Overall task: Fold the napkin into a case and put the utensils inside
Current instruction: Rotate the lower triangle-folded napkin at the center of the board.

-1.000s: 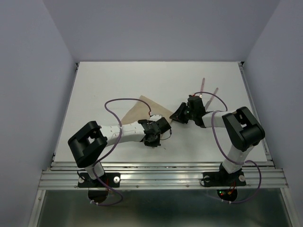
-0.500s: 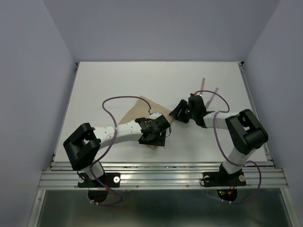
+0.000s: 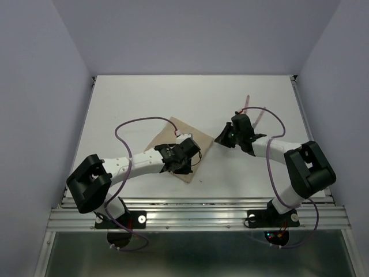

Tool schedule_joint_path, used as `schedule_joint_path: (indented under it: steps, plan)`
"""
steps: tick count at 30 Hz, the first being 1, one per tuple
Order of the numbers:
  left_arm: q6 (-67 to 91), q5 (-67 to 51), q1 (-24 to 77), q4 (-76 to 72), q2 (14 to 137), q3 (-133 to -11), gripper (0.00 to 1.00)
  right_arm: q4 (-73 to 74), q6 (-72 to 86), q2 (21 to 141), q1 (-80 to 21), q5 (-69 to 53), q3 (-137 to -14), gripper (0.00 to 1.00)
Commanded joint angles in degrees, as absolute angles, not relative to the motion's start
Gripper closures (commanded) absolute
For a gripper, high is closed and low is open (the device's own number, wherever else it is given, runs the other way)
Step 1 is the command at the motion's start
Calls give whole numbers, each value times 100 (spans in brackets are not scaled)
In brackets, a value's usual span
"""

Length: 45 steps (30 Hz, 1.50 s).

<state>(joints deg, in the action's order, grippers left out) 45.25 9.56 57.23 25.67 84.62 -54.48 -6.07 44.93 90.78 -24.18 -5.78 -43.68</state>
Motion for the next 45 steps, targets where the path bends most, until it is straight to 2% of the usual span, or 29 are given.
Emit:
schedule_joint_path:
  steps: [1,3,16,23,27,33,37,45]
  plan:
    - [4614,748,5713,1961,8551,-5177,100,-589,4289,9105,-2584,-606,-4789,93]
    - [4623,607,5713,1812,8709,-5142,100,-606,4237,9272,-2741,-668,-4965,97]
    - [4474,220,5713,1529,9088,-4939,100,-554,4026,10537,-2689,-62,-5379,97]
    - [4202,281,5643,1889,8746,-5642,100,-527,3648,10170,-2689,-167,-5616,97]
    - [3938,282,5135,2118,8351,-5924,100,-308,3507,9792,-2689,-360,-5765,96]
    - [3586,26,4097,1969,7752,-5529,100,-325,3673,9256,-2689,-799,-5310,95]
    - [3472,26,3184,1925,7927,-5081,100,-360,3788,8869,-3320,-1176,-4791,95]
    - [3533,263,2067,1653,8174,-4553,100,-237,3753,8912,-4604,-1450,-4562,96]
